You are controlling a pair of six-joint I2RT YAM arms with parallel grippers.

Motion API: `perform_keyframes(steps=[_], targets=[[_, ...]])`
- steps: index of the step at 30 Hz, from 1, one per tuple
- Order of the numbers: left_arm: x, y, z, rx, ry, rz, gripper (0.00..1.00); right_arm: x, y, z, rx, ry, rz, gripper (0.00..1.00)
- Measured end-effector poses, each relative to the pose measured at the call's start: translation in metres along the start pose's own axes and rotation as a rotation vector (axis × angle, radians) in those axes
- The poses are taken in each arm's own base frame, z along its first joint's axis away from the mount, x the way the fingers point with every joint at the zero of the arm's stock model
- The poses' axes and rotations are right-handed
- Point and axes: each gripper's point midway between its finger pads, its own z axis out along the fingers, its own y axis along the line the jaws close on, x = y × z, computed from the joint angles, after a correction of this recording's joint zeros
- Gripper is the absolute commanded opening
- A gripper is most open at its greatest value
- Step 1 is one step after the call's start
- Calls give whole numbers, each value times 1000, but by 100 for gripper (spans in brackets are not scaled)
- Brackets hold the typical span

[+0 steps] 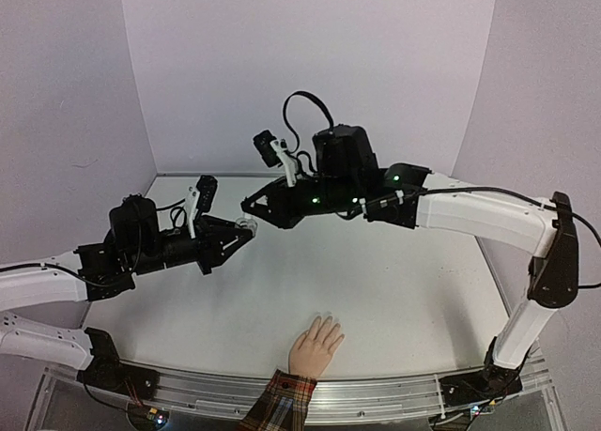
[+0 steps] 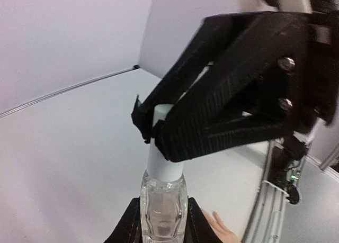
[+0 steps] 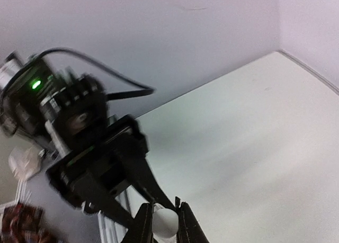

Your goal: Paint the nails

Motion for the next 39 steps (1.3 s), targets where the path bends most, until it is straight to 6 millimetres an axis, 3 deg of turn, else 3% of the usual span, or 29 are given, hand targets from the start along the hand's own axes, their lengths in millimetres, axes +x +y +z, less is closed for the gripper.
perform_keyframes(steps=[6,8,11,16,20,25,30,33,39], targets=[[20,52,24,-265,59,15,0,9,-51,27,542,-98,201,0],[28,61,29,-304,82,20,0,14,-61,31,616,-111,245,9],[32,60,31,-298,92,21,0,19,-63,29,659,-108,269,27],[18,61,28,-302,45,9,0,24,-53,22,610,-38,264,67],[12,47,22,-221,33,-10,0,18,-36,3,448,46,172,73],[5,0,13,27,27,-16,0,13,-10,-33,146,127,2,70],[-3,-44,0,276,9,-12,0,14,22,-46,-131,154,-119,57],[-7,-61,-7,375,0,-1,0,18,42,-51,-258,168,-150,43],[-4,-77,-13,479,25,-1,0,18,63,-55,-380,174,-160,36]])
